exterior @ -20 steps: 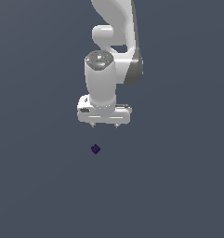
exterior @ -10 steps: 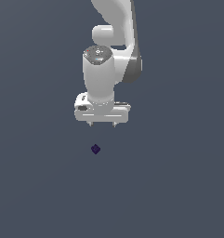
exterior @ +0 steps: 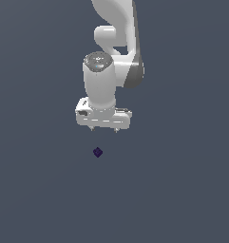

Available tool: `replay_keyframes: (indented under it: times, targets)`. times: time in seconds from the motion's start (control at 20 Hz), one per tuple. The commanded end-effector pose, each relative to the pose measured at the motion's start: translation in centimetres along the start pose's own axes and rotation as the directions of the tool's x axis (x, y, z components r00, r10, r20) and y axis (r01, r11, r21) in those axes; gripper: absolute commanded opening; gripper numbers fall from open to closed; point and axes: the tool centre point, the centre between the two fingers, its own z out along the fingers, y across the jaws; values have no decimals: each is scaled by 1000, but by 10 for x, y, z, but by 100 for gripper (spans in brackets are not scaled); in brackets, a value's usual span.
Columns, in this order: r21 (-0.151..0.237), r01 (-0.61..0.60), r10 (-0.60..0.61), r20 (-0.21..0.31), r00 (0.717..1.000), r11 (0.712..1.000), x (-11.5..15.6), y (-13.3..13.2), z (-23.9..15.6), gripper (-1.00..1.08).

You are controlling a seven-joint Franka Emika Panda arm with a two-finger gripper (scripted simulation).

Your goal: Pick up the object and move it to a goal position.

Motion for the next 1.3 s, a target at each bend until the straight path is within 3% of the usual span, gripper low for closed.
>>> replay_keyframes:
  times: [0.0,0.4,0.8,1.25]
  targets:
    - [2,-41,41,2,999,999,2,2,7,100]
    - [8,-245,245,12,969,969,14,13,40,100]
    - [3,-469,469,20,883,883,25,26,80,100]
    - [-4,-592,592,21,806,806,30,35,105,100]
